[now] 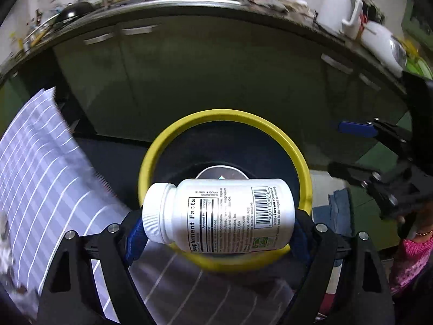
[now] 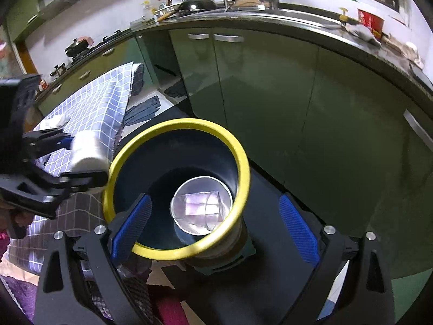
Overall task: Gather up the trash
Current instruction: 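Carry the supplement bottle over the bin and open the left gripper, then bring both tools back over the table toward the remaining trash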
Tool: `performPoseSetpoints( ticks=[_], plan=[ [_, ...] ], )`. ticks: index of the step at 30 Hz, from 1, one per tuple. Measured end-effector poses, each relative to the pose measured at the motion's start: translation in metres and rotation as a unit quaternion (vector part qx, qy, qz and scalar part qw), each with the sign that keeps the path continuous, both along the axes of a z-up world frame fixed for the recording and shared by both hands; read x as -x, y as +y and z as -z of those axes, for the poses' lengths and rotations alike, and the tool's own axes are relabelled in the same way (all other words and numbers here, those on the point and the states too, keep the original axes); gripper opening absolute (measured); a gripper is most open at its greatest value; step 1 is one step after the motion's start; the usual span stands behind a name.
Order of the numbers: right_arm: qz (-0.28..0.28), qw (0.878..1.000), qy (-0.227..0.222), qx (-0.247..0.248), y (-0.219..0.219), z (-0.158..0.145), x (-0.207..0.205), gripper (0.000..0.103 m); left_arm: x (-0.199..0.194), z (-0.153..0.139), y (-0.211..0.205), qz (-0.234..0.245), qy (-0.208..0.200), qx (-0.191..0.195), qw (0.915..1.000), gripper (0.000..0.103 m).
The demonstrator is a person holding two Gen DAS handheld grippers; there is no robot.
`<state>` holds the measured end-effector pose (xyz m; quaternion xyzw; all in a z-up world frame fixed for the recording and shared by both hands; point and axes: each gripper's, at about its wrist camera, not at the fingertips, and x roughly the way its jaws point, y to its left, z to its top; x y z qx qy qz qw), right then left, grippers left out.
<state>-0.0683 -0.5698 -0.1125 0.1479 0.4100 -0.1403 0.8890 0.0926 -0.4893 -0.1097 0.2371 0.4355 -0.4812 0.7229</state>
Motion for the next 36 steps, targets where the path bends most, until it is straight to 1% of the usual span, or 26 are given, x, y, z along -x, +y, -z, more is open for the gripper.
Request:
performPoseSetpoints(
  ticks=[2, 4, 7, 10, 14, 17, 20, 21, 25, 26, 28, 31, 32, 33, 35, 36],
  plan=[
    [0.002, 1.0, 0.0, -0.003, -0.003, 0.002, 0.001, 0.09, 0.0, 0.01, -0.018, 0.007, -0.007, -0.013, 0.9999, 0.084],
    [0.003, 1.0, 0.0, -0.005, -0.003, 0.003, 0.003, 0.09, 0.0, 0.014, -0.023, 0.006, -0.009, -0.021, 0.9997, 0.088],
    [0.004, 1.0, 0.0, -0.008, -0.004, 0.004, 0.003, 0.09, 0.001, 0.009, -0.016, 0.004, -0.003, -0.008, 1.0, 0.089],
    [0.002, 1.0, -0.001, -0.01, -0.003, 0.004, 0.001, 0.09, 0.008, -0.006, 0.005, 0.002, -0.009, 0.013, 0.9999, 0.089],
    [-0.009, 1.0, 0.0, -0.014, 0.003, 0.005, -0.006, 0.09, 0.02, -0.035, 0.061, -0.011, -0.025, 0.062, 0.9977, 0.094],
    [-0.025, 1.0, 0.005, -0.013, 0.014, 0.005, -0.019, 0.09, 0.029, -0.048, 0.105, -0.03, -0.048, 0.078, 0.9954, 0.095],
    [-0.05, 0.999, 0.01, -0.011, 0.03, 0.003, -0.036, 0.09, 0.039, -0.055, 0.154, -0.065, -0.074, 0.088, 0.9913, 0.096],
    [-0.06, 0.998, 0.01, -0.011, 0.036, 0.002, -0.042, 0.09, 0.042, -0.056, 0.175, -0.083, -0.08, 0.09, 0.9892, 0.096],
    [-0.12, 0.993, 0.0, -0.008, 0.073, -0.013, -0.073, 0.09, 0.049, -0.056, 0.244, -0.149, -0.083, 0.101, 0.9803, 0.096],
    [-0.147, 0.989, -0.002, -0.008, 0.089, -0.018, -0.084, 0.09, 0.049, -0.054, 0.258, -0.165, -0.082, 0.102, 0.9776, 0.096],
    [-0.185, 0.983, -0.007, -0.004, 0.112, -0.026, -0.099, 0.09, 0.054, -0.051, 0.291, -0.204, -0.081, 0.104, 0.9699, 0.096],
    [-0.256, 0.967, -0.011, 0.006, 0.161, -0.042, -0.127, 0.09, 0.057, -0.048, 0.337, -0.256, -0.087, 0.105, 0.957, 0.096],
    [-0.282, 0.959, -0.012, 0.003, 0.176, -0.047, -0.134, 0.089, 0.058, -0.047, 0.349, -0.27, -0.087, 0.106, 0.953, 0.096],
    [-0.314, 0.95, -0.012, 0.0, 0.195, -0.052, -0.143, 0.089, 0.059, -0.046, 0.366, -0.288, -0.086, 0.108, 0.9475, 0.096],
    [-0.363, 0.932, -0.014, 0.0, 0.228, -0.061, -0.158, 0.088, 0.06, -0.044, 0.382, -0.312, -0.084, 0.112, 0.9397, 0.096],
    [-0.391, 0.92, -0.015, -0.002, 0.246, -0.066, -0.167, 0.086, 0.061, -0.043, 0.394, -0.325, -0.084, 0.115, 0.9351, 0.096]
  ],
)
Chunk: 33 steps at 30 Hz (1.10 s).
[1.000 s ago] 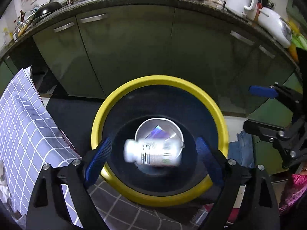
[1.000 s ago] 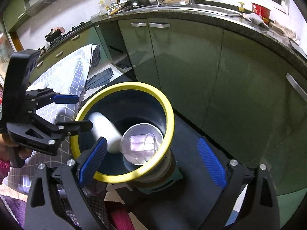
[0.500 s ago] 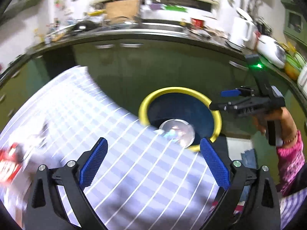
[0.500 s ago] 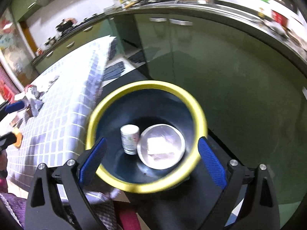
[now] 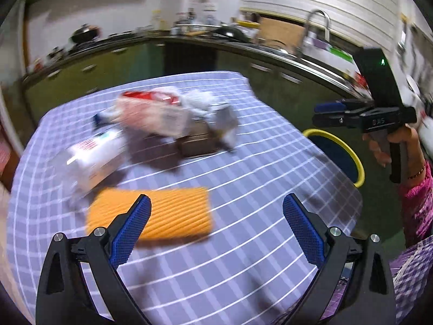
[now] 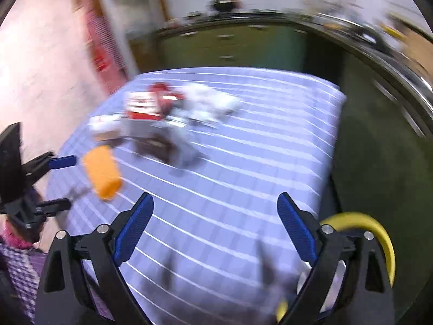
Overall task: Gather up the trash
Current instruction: 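Bring both tools back over the table toward the remaining trash, then grasp the white-and-red milk carton with the right gripper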
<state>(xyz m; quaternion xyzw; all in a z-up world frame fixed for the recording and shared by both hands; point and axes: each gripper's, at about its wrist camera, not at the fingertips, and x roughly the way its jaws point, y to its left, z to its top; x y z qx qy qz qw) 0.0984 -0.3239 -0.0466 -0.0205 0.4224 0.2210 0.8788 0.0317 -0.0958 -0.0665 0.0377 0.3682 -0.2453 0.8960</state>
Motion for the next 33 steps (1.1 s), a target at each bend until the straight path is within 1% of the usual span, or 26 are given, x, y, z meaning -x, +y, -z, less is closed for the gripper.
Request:
performPoseSetpoints(
  ticks=[1, 4, 7, 10, 12, 15, 20, 24, 26, 29, 30, 31, 33],
  plan=[
    [-0.036, 0.999, 0.0, -0.005, 0.02, -0.007, -0.011, 0.086, 0.001, 0.0, 0.008, -0.008, -0.002, 0.002, 1.0, 0.096],
    [-0.101, 0.995, 0.006, -0.015, 0.058, -0.018, -0.038, 0.084, 0.006, 0.001, 0.024, -0.026, -0.014, -0.001, 0.9995, 0.097],
    [-0.149, 0.988, 0.025, -0.016, 0.09, -0.019, -0.064, 0.082, 0.011, 0.001, 0.032, -0.036, -0.026, -0.008, 0.999, 0.097],
    [-0.177, 0.983, 0.051, -0.003, 0.119, -0.013, -0.089, 0.08, 0.013, 0.0, 0.041, -0.041, -0.03, -0.007, 0.9987, 0.097],
    [-0.187, 0.98, 0.069, 0.015, 0.131, -0.004, -0.104, 0.08, 0.013, 0.0, 0.047, -0.044, -0.028, -0.003, 0.9986, 0.097],
    [-0.192, 0.976, 0.098, 0.028, 0.14, 0.008, -0.123, 0.08, 0.012, 0.001, 0.052, -0.049, -0.025, 0.001, 0.9985, 0.097],
    [-0.199, 0.969, 0.147, 0.024, 0.148, 0.028, -0.146, 0.079, 0.008, 0.005, 0.058, -0.054, -0.018, 0.006, 0.9984, 0.097],
    [-0.209, 0.963, 0.169, 0.011, 0.151, 0.036, -0.149, 0.069, 0.003, 0.011, 0.06, -0.056, -0.011, 0.008, 0.9984, 0.097],
    [-0.213, 0.962, 0.173, 0.007, 0.154, 0.037, -0.151, 0.066, 0.001, 0.013, 0.061, -0.055, -0.007, 0.009, 0.9984, 0.097],
    [-0.215, 0.96, 0.18, -0.003, 0.158, 0.039, -0.155, 0.066, 0.0, 0.015, 0.059, -0.054, -0.005, 0.01, 0.9985, 0.097],
    [-0.214, 0.96, 0.181, -0.002, 0.159, 0.041, -0.157, 0.061, 0.0, 0.015, 0.059, -0.053, -0.004, 0.01, 0.9985, 0.097],
    [-0.211, 0.96, 0.183, 0.0, 0.16, 0.042, -0.158, 0.053, 0.0, 0.015, 0.059, -0.053, -0.004, 0.009, 0.9985, 0.097],
    [-0.206, 0.96, 0.188, -0.005, 0.161, 0.044, -0.159, 0.05, 0.001, 0.015, 0.058, -0.053, -0.004, 0.009, 0.9985, 0.097]
  ],
)
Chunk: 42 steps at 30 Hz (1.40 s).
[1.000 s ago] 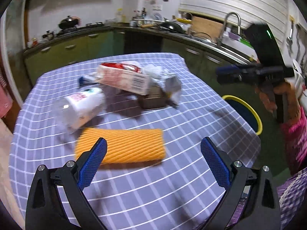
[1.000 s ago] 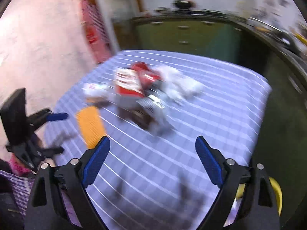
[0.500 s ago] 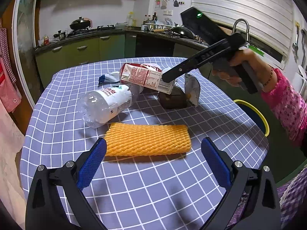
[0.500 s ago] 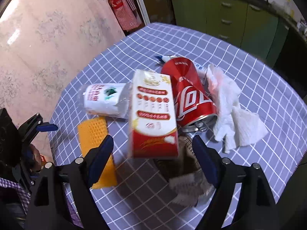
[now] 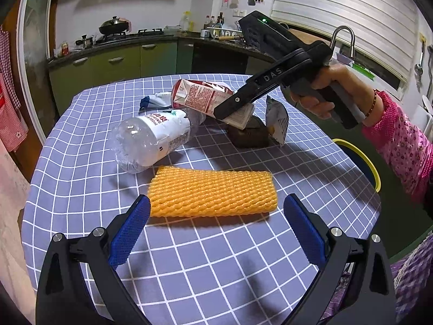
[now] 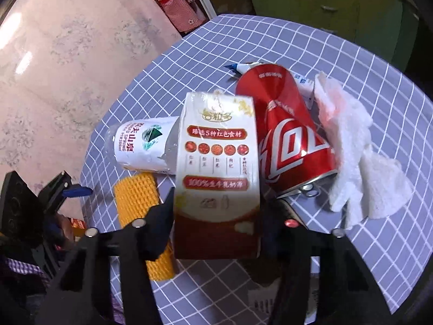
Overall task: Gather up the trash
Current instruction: 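Grasp the white-and-red milk carton with the right gripper, then carry the milk carton over the bin and open the right gripper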
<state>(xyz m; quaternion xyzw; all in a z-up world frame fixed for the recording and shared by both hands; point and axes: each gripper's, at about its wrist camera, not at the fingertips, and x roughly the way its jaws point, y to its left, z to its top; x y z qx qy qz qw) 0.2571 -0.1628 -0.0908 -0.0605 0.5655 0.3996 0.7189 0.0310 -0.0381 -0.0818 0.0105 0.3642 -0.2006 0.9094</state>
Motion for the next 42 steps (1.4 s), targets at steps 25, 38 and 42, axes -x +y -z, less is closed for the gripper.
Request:
performPoseSetpoints(
  ticks=[25, 38, 42],
  plan=[
    [0.2, 0.971, -0.133, -0.017, -0.164, -0.073, 0.164, 0.05, 0.014, -0.014, -0.035, 0.042, -0.018, -0.006, 0.9989, 0.097],
    [0.463, 0.88, -0.09, 0.049, -0.349, 0.009, 0.243, 0.038, 0.018, -0.015, -0.072, 0.081, -0.015, -0.017, 0.9964, 0.097],
    [0.5, 0.86, -0.083, 0.056, -0.373, 0.026, 0.236, 0.02, 0.023, -0.017, -0.077, 0.087, -0.021, -0.029, 0.9956, 0.097]
  ],
)
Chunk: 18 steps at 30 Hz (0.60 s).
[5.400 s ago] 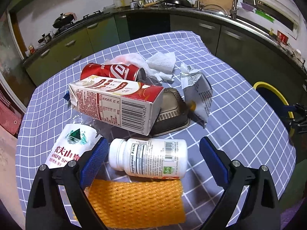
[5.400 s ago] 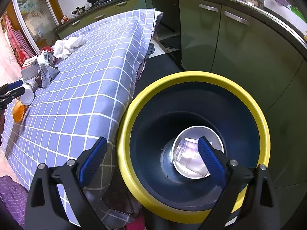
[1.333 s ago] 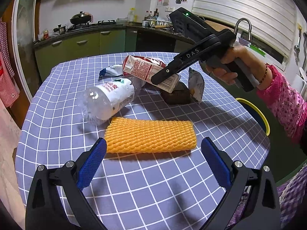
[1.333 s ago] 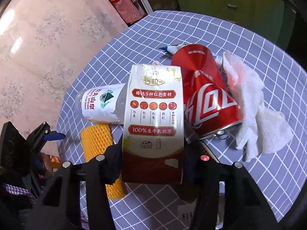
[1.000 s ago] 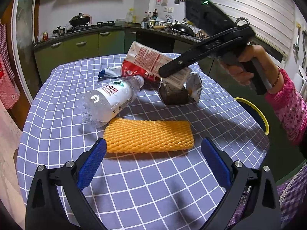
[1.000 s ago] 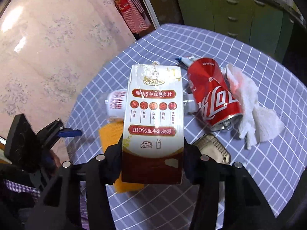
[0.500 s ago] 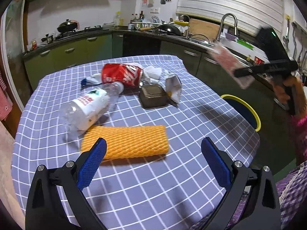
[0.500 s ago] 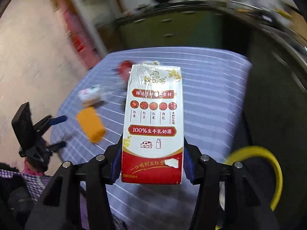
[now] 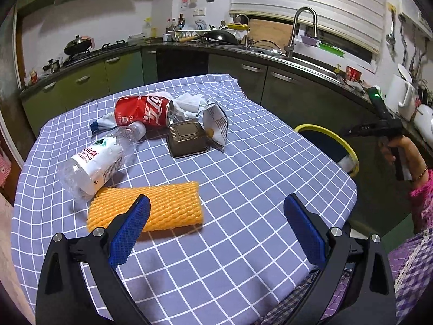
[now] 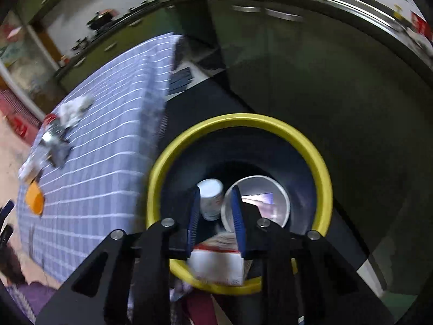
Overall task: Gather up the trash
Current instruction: 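Carry the milk carton over the bin and open the right gripper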
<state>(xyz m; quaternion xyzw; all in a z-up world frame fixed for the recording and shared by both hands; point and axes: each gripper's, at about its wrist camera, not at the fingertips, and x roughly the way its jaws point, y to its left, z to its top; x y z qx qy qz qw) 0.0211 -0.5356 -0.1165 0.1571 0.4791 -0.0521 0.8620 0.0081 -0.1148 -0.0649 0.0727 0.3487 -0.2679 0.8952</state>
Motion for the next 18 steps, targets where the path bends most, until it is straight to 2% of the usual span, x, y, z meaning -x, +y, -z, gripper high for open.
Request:
performPoseSetpoints(
  ticks=[6, 8, 9, 11, 18],
  plan=[
    [0.025, 1.0, -0.003, -0.014, -0.014, 0.007, -0.001, 0.022, -0.001, 0.0, 0.003, -0.004, 0.002, -0.001, 1.0, 0.097],
    [0.02, 1.0, -0.01, -0.016, -0.009, 0.001, 0.002, 0.027, -0.004, 0.001, 0.005, -0.006, 0.005, 0.0, 1.0, 0.097],
    [0.016, 1.0, -0.015, -0.015, -0.004, -0.002, 0.004, 0.033, -0.006, 0.002, 0.005, -0.007, 0.006, 0.0, 1.0, 0.097],
    [0.01, 1.0, -0.021, -0.014, 0.004, -0.007, 0.007, 0.035, -0.009, 0.003, 0.007, -0.008, 0.005, -0.003, 0.9999, 0.097],
    [-0.021, 0.999, -0.041, -0.014, 0.035, -0.021, 0.013, 0.043, -0.035, -0.012, 0.023, -0.017, -0.025, -0.052, 0.9982, 0.098]
  ],
)
